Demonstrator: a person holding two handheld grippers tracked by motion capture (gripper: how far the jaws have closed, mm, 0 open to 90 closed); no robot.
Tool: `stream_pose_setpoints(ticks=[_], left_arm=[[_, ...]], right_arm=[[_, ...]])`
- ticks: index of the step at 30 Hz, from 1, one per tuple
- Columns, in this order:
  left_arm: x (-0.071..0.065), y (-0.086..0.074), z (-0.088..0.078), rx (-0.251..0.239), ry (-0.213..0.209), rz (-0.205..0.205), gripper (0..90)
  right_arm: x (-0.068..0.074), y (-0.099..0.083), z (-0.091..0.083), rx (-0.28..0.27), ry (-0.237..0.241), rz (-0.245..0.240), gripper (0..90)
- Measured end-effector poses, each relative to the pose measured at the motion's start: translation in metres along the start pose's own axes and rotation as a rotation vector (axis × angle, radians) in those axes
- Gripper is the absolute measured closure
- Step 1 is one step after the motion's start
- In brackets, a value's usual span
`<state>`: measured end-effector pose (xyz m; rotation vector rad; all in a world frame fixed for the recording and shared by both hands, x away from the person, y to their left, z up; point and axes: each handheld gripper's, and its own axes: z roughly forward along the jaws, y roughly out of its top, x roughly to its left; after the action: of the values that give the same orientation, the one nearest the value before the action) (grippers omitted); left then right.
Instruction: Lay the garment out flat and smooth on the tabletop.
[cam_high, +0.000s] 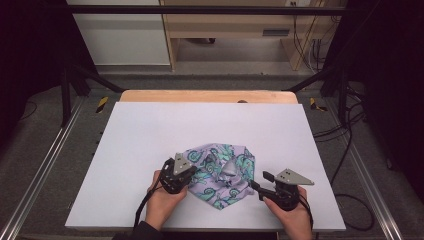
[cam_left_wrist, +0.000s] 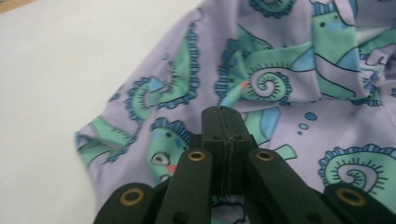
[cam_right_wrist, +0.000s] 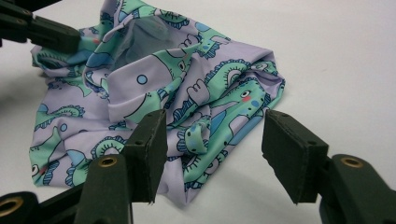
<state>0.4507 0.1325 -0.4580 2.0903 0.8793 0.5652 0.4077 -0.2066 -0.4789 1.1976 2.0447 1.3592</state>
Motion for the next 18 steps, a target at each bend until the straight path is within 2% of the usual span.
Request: stream_pose_setpoints(ticks=[5,8,12,15,18], left_arm=[[0.021,-0.009,-0.013,-0.055,0.038,-0.086,90.0],[0.031,-0.015,-0.014,-0.060,0.037,-0.126,90.0],[0.037,-0.021,-0.010,-0.057,0.032,-0.136,90.0],[0.034,-0.023,-0.008,-0.052,0.007,-0.126,89.6],[0.029,-0.023,-0.009,-0.057,0.000,-0.103,86.3]], right_arm=[[-0.001,0.000,0.000,0.000,-0.002,0.002,40.6],[0.000,-0.001,0.001,0.003,0.000,-0.001,40.6],[0.000,-0.001,0.002,0.006,0.002,0.002,40.6],[0.000,-0.001,0.002,0.007,0.001,0.003,40.6],[-0.001,-0.001,0.001,0.006,0.001,0.004,40.5]])
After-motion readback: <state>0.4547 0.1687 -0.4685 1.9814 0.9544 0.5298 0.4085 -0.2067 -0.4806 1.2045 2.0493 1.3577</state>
